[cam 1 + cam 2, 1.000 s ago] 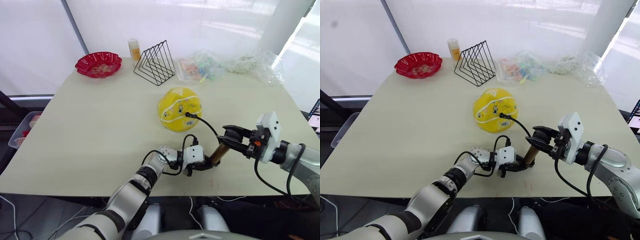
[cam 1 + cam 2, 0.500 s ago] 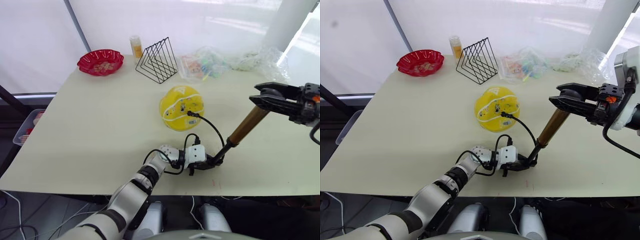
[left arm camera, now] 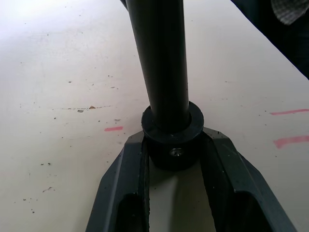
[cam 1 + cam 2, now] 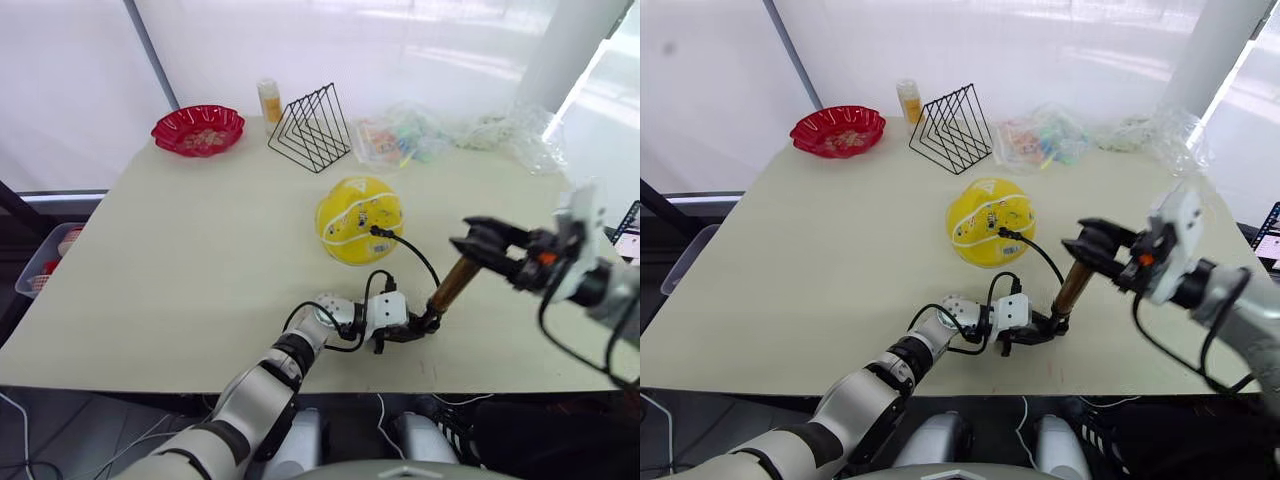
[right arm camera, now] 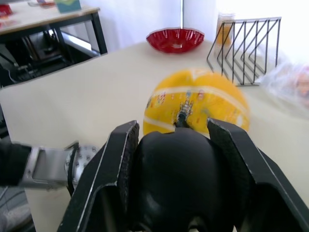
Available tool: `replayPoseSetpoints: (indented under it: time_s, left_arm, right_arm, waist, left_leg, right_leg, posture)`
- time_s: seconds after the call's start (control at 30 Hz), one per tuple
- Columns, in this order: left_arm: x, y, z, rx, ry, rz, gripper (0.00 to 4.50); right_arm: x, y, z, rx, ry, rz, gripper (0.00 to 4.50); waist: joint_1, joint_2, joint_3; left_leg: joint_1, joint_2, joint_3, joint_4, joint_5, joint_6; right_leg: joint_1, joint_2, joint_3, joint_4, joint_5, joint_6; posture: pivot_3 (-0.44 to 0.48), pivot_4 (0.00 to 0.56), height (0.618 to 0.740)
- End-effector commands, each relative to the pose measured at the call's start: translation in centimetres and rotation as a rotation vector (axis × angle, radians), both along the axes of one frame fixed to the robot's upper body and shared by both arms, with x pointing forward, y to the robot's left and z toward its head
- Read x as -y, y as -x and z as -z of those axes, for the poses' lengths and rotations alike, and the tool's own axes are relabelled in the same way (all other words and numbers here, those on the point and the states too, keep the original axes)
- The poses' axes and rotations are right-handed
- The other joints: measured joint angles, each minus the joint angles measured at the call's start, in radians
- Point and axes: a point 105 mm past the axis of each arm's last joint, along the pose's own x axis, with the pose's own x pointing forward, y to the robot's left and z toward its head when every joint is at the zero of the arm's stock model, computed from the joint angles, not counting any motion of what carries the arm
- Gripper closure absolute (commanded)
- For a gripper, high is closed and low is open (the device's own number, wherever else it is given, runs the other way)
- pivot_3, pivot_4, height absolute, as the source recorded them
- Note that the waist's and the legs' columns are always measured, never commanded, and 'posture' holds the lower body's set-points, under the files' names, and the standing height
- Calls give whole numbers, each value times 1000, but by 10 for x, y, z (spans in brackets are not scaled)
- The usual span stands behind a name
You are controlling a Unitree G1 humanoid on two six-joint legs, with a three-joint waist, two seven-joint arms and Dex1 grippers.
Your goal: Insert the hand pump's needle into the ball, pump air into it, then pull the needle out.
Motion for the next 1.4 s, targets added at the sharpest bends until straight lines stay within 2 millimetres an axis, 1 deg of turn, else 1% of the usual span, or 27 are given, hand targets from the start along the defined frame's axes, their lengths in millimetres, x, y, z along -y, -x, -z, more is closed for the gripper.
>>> replayPoseSetpoints:
  time_s: [0.03,0.1,0.13,0.2,0.23,0.33,0.37,0.43,0.47,0.5,0.53,0.57,0.63,0.7,0.77,0.8,0.87,0.97,1.0,1.03,1.07,1.13,1.17,1.2,1.27,1.33,1.4]
  left_arm:
    - [-35,34,57,-158,-238,44,3499]
    - [-34,34,57,-158,-239,45,3499]
    - [-35,34,57,-157,-240,45,3499]
    - [-35,33,57,-157,-240,45,3499]
    - [-35,33,57,-157,-240,44,3499]
    - [-36,34,58,-158,-244,48,3499]
    - [-36,34,58,-158,-244,49,3499]
    - [-36,35,58,-158,-245,50,3499]
    - [-37,35,58,-159,-245,51,3499]
    - [-37,35,58,-159,-245,53,3499]
    - [-36,35,58,-159,-245,54,3499]
    - [-36,35,58,-159,-246,55,3499]
    - [-36,35,58,-159,-247,56,3499]
    - [-37,36,58,-159,-248,56,3499]
    - [-37,36,59,-159,-249,57,3499]
    - [-37,36,59,-159,-249,57,3499]
    - [-37,36,59,-159,-249,56,3499]
    - [-37,36,59,-159,-250,58,3499]
    - [-37,36,59,-159,-249,57,3499]
    - [-37,36,59,-159,-249,58,3499]
    - [-37,36,59,-159,-249,57,3499]
    - [-37,36,59,-158,-248,55,3499]
    - [-37,36,59,-157,-248,54,3499]
    - [-37,36,59,-157,-247,52,3499]
    - [-37,36,59,-158,-246,53,3499]
    - [-37,36,59,-158,-246,53,3499]
    - [-37,37,59,-158,-245,54,3499]
  right_arm:
    - [5,0,58,-132,97,51,2683]
    - [5,0,61,-109,122,50,2683]
    - [5,-1,56,-91,113,49,2683]
    - [7,-5,37,-40,70,56,2683]
    - [10,-7,24,-8,54,57,2683]
    - [24,-8,-32,105,8,43,2683]
    - [26,-7,-42,120,0,35,2683]
    - [29,-5,-58,133,-18,27,2683]
    - [30,-4,-62,134,-25,26,2683]
    - [33,-3,-72,149,-28,26,2683]
    - [38,0,-89,179,-29,29,2683]
    - [42,2,-101,199,-30,30,2683]
    - [47,7,-120,232,-37,33,2683]
    - [49,9,-131,248,-39,39,2683]
    - [49,9,-134,252,-26,49,2683]
    - [49,9,-134,249,-19,54,2683]
    - [44,7,-122,205,-20,46,2683]
    - [36,1,-79,96,74,46,2683]
    - [34,0,-69,72,69,48,2683]
    - [33,-1,-64,61,59,50,2683]
    - [32,-2,-53,35,64,49,2683]
    - [27,-4,-23,-33,48,56,2683]
    - [24,-3,-5,-66,70,50,2683]
    - [22,-3,7,-94,48,61,2683]
    - [22,-5,23,-113,59,83,2683]
    - [22,-5,40,-125,98,89,2683]
    - [22,-5,48,-123,104,97,2683]
  waist:
    - [0,-2,-2]
    - [0,0,-2]
    - [1,0,-2]
    - [1,1,-2]
    - [1,1,-2]
    - [3,9,6]
    - [3,11,8]
    - [5,12,10]
    - [6,12,11]
    - [6,12,11]
    - [6,13,12]
    - [6,15,13]
    - [6,15,15]
    - [6,14,16]
    - [6,14,16]
    - [6,14,16]
    - [6,14,16]
    - [6,13,15]
    - [5,12,14]
    - [3,7,9]
    - [3,6,9]
    - [2,2,5]
    - [2,3,5]
    - [2,-3,0]
    - [1,-6,-4]
    - [1,-4,-5]
    - [1,-6,-7]
  left_leg:
    - [0,0,0,0,0,0]
    - [1,0,0,0,0,0]
    - [1,0,0,0,0,0]
    - [1,0,0,0,0,0]
    - [1,0,0,0,0,0]
    - [0,0,0,1,0,0]
    - [-1,-1,0,2,0,0]
    - [-2,-1,0,1,0,0]
    - [-2,-1,0,1,0,0]
    - [-2,-1,-1,1,0,0]
    - [-2,-1,-1,1,0,0]
    - [-3,-1,-1,1,0,0]
    - [-3,-2,0,1,0,0]
    - [-3,-2,0,1,0,0]
    - [-3,-2,-1,1,0,0]
    - [-3,-2,0,1,0,0]
    - [-3,-2,0,1,0,0]
    - [-3,-2,-1,1,0,0]
    - [-3,-2,-1,1,0,0]
    - [-3,-2,-1,1,0,0]
    - [-1,-1,-1,1,0,0]
    - [-1,0,-1,1,0,0]
    - [0,0,-1,1,0,0]
    - [0,0,-1,1,0,0]
    - [1,2,-2,0,0,0]
    - [1,2,-2,0,0,0]
    - [1,2,-2,0,0,0]
  right_leg:
    - [0,0,0,0,0,0]
    - [0,0,0,1,0,0]
    - [0,1,0,1,0,0]
    - [0,1,0,1,0,0]
    - [0,1,-1,1,0,0]
    - [0,0,-1,1,0,0]
    - [0,0,0,1,0,0]
    - [-1,0,-1,1,0,0]
    - [-1,0,-1,1,0,0]
    - [-1,0,-2,1,0,0]
    - [-1,0,-3,1,0,0]
    - [-1,0,-2,1,0,0]
    - [-1,-1,-3,1,0,0]
    - [-1,-1,-3,0,0,0]
    - [-1,-1,-3,0,0,0]
    - [-1,-1,-3,0,0,0]
    - [-1,-1,-3,0,0,0]
    - [0,-1,-2,1,0,0]
    - [0,-1,-2,1,0,0]
    - [0,-1,-2,1,0,0]
    - [0,0,-2,1,0,0]
    - [0,0,-2,1,0,0]
    - [1,1,-2,1,0,0]
    - [1,1,-2,1,0,0]
    - [1,2,-3,1,-1,-2]
    - [1,2,-2,1,-1,-2]
    - [1,2,-3,1,-1,-2]
  posture:
    - [0,150,737]
    - [0,150,737]
    - [0,150,737]
    - [0,150,737]
    - [0,150,737]
    - [0,150,737]
    - [0,150,737]
    - [0,150,737]
    - [0,150,737]
    - [0,150,737]
    - [0,150,737]
    - [0,150,737]
    - [0,150,737]
    - [0,150,737]
    - [0,150,737]
    - [0,150,737]
    - [0,150,737]
    - [0,150,737]
    - [0,150,737]
    - [0,150,737]
    - [0,150,737]
    - [0,150,737]
    - [0,150,737]
    - [0,150,737]
    - [0,150,737]
    - [0,150,737]
    - [0,150,737]
